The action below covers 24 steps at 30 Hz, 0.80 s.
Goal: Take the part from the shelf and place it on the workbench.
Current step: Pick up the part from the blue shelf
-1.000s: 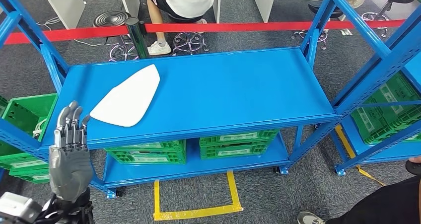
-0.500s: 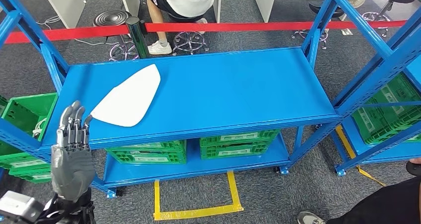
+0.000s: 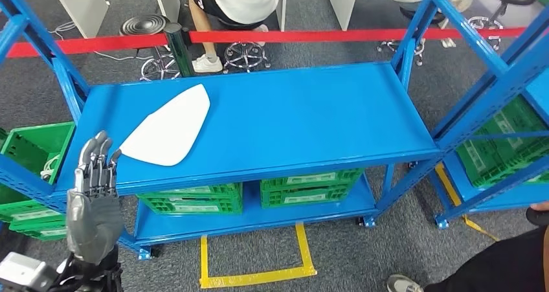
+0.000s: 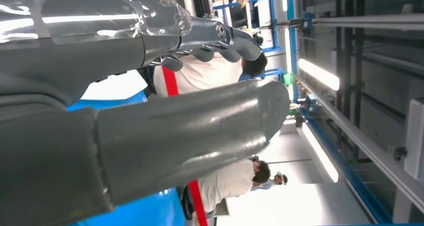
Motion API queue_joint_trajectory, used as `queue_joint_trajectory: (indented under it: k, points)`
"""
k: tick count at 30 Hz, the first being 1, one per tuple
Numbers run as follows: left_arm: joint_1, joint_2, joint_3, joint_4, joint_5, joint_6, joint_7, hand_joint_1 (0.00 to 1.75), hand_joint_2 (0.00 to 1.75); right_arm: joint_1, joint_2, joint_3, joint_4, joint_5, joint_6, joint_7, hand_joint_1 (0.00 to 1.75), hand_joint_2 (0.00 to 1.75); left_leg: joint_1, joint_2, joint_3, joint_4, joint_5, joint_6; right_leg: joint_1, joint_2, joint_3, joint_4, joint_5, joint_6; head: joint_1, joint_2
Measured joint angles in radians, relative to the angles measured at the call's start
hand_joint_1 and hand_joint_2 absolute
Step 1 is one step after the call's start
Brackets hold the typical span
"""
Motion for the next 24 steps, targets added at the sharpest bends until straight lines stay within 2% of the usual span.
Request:
queue_joint_trajectory:
  k: [2,3,4,5,6,7,8,9,10,13,14,15,16,18,19,20,21,23,24]
  points:
    - [-0.001,0.0,-0.001,0.0,0.0,-0.002,0.001,0.0,0.0,0.001,0.0,0.0,0.0,0.0,0.0,0.0,0.0,0.0,0.002,0.001,0.005,-0.002,-0.001,0.003,-0.007,0.0,-0.064,0.134,-0.058,0.009,0.009,0.0]
    - [-0.001,0.0,-0.001,0.0,0.0,-0.004,0.001,0.0,0.0,0.002,0.0,0.0,0.0,0.0,0.0,0.0,0.0,0.0,0.002,0.0,0.007,-0.002,-0.003,0.003,-0.011,-0.001,-0.096,0.195,-0.077,0.012,0.011,0.0]
    - [-0.001,0.0,-0.001,0.0,0.0,-0.005,0.002,0.0,0.0,0.002,0.001,0.0,0.0,0.0,0.0,0.0,0.0,0.0,0.003,-0.001,0.01,-0.001,-0.005,0.002,-0.014,-0.001,-0.116,0.229,-0.078,0.015,0.013,0.0]
    - [-0.001,0.0,-0.002,0.001,0.0,-0.006,0.002,0.0,0.0,0.003,0.001,0.0,0.0,0.0,0.001,0.0,0.0,0.0,0.004,-0.002,0.015,-0.001,-0.009,0.0,-0.017,-0.001,-0.119,0.225,-0.059,0.017,0.015,0.0]
    - [0.0,0.0,-0.003,0.001,0.0,-0.007,0.002,0.0,0.0,0.003,0.001,0.001,0.0,0.0,0.001,0.0,0.0,0.0,0.005,-0.004,0.021,-0.001,-0.014,-0.004,-0.019,-0.001,-0.103,0.184,-0.025,0.017,0.018,0.0]
    - [0.0,0.0,-0.004,0.002,0.0,-0.008,0.002,0.0,0.0,0.003,0.0,0.001,0.0,0.0,0.001,0.0,0.0,0.0,0.006,-0.006,0.028,-0.001,-0.02,-0.008,-0.02,-0.001,-0.076,0.119,0.017,0.016,0.022,0.0]
    - [-0.001,0.0,-0.005,0.002,0.0,-0.008,0.002,0.0,0.0,0.002,0.0,0.001,0.0,0.0,0.001,0.0,0.0,0.0,0.004,-0.007,0.034,0.001,-0.027,-0.014,-0.02,-0.001,-0.047,0.058,0.047,0.013,0.025,0.0]
    - [-0.001,0.0,-0.006,0.002,0.0,-0.008,0.002,0.0,0.0,0.001,0.0,0.001,0.0,-0.001,0.001,0.0,0.0,0.0,0.003,-0.008,0.037,0.002,-0.032,-0.02,-0.02,-0.001,-0.022,0.005,0.062,0.008,0.027,0.0]
    - [-0.001,0.0,-0.006,0.002,0.0,-0.008,0.002,0.0,0.0,0.0,0.0,0.002,0.0,-0.001,0.001,0.0,0.0,0.0,0.002,-0.008,0.037,0.003,-0.036,-0.026,-0.018,-0.001,-0.007,-0.026,0.065,0.002,0.027,0.0]
    - [-0.003,0.0,-0.008,0.002,-0.001,-0.008,0.003,0.0,0.0,0.0,0.001,0.005,0.0,-0.001,0.0,0.0,0.0,0.0,0.004,-0.006,0.038,0.004,-0.046,-0.043,-0.016,0.0,0.004,-0.046,0.049,-0.017,0.02,0.0]
    - [-0.003,0.0,-0.009,0.001,-0.002,-0.008,0.002,0.0,0.0,0.0,0.0,0.005,0.0,-0.001,0.0,0.0,0.0,0.0,0.006,-0.004,0.032,0.019,-0.059,-0.049,-0.017,0.0,0.008,-0.051,0.048,-0.022,0.017,0.0]
    - [-0.004,0.001,-0.009,0.001,-0.002,-0.009,0.002,0.0,0.0,0.0,0.0,0.006,0.0,-0.001,0.0,0.0,0.0,0.0,0.008,-0.002,0.014,0.057,-0.081,-0.055,-0.018,0.0,0.013,-0.055,0.046,-0.027,0.012,0.0]
    - [-0.004,0.001,-0.01,0.002,-0.002,-0.008,0.002,0.0,0.0,-0.002,0.0,0.006,0.001,-0.001,-0.001,0.0,0.0,0.0,0.01,0.0,-0.018,0.117,-0.108,-0.06,-0.019,0.0,0.016,-0.057,0.045,-0.031,0.007,0.0]
    - [-0.003,0.002,-0.01,0.002,-0.002,-0.009,0.002,0.0,0.0,-0.003,0.001,0.007,0.001,-0.001,0.0,0.0,0.0,0.0,0.013,0.001,-0.102,0.256,-0.157,-0.066,-0.019,0.0,0.019,-0.057,0.04,-0.037,-0.006,0.0]
    - [-0.003,0.002,-0.01,0.002,-0.002,-0.008,0.002,0.0,0.0,-0.003,0.001,0.007,0.001,-0.001,0.0,0.0,0.0,0.0,0.015,0.001,-0.137,0.302,-0.162,-0.068,-0.019,0.0,0.021,-0.056,0.037,-0.037,-0.01,0.0]
    - [-0.002,0.002,-0.01,0.002,-0.002,-0.009,0.002,0.0,0.0,-0.001,0.001,0.007,0.001,-0.001,0.0,0.0,0.0,0.0,0.017,0.002,-0.155,0.313,-0.147,-0.07,-0.019,0.0,0.025,-0.055,0.033,-0.036,-0.012,0.0]
    - [-0.002,0.003,-0.01,0.002,-0.002,-0.009,0.002,0.0,0.0,0.0,0.001,0.007,0.001,-0.001,0.0,0.0,0.0,0.0,0.019,0.003,-0.157,0.291,-0.113,-0.071,-0.02,0.001,0.03,-0.054,0.029,-0.034,-0.015,0.0]
    - [-0.002,0.003,-0.01,0.002,-0.002,-0.009,0.002,0.0,0.0,0.001,0.001,0.007,0.001,-0.001,0.0,0.0,0.0,0.0,0.024,0.005,-0.114,0.167,-0.022,-0.073,-0.021,0.005,0.043,-0.051,0.019,-0.025,-0.02,0.0]
    - [-0.003,0.003,-0.01,0.002,-0.002,-0.009,0.002,0.0,0.0,0.0,0.002,0.007,0.001,-0.001,0.0,0.0,0.0,0.0,0.025,0.006,-0.09,0.107,0.006,-0.071,-0.021,0.008,0.047,-0.049,0.013,-0.019,-0.024,0.0]
